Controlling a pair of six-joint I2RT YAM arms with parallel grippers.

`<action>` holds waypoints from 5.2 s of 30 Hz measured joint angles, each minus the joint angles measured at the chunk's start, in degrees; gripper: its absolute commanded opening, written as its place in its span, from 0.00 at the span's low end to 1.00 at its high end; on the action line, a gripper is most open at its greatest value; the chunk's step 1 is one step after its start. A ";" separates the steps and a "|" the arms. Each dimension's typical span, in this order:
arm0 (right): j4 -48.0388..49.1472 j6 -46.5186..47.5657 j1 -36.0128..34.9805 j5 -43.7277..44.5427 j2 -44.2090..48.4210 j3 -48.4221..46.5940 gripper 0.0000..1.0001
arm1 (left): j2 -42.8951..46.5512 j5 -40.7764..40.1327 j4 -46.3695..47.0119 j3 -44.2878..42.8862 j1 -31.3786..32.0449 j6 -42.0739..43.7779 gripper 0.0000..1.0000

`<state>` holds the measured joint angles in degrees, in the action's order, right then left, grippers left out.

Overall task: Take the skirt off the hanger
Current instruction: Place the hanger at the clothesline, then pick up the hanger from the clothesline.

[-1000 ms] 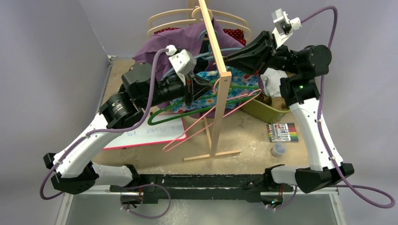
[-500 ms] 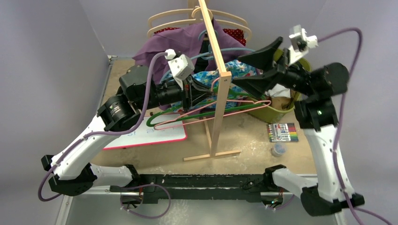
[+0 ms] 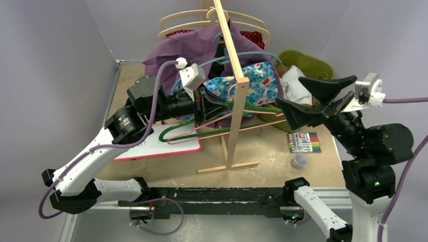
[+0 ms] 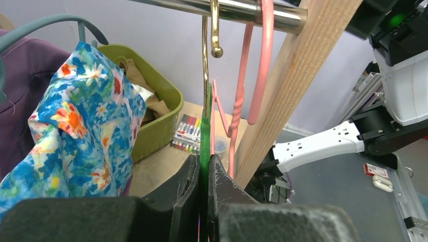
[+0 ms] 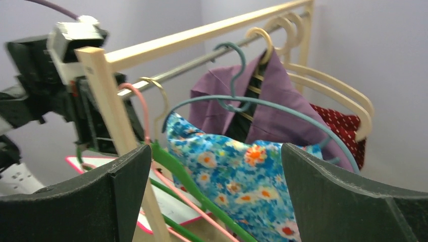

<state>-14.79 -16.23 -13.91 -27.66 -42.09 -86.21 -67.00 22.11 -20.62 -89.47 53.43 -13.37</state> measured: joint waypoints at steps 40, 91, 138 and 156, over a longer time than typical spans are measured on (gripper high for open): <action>-11.32 10.19 0.00 10.14 9.57 5.09 0.99 | -14.53 -10.95 -13.97 -18.01 -23.89 -6.23 0.68; -5.88 2.93 0.00 7.17 5.22 8.79 0.99 | 3.48 1.38 -5.55 4.33 -23.08 -1.79 0.44; -6.43 3.98 0.00 17.25 7.06 15.74 0.99 | -10.73 15.74 13.27 -2.25 -22.97 -33.07 0.00; -8.24 4.92 0.00 18.21 7.50 15.63 0.99 | -12.17 12.59 4.66 -11.28 -22.53 -42.73 0.00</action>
<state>-23.03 -11.31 -13.91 -9.45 -34.59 -70.59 -79.18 34.70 -15.97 -100.75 30.89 -56.10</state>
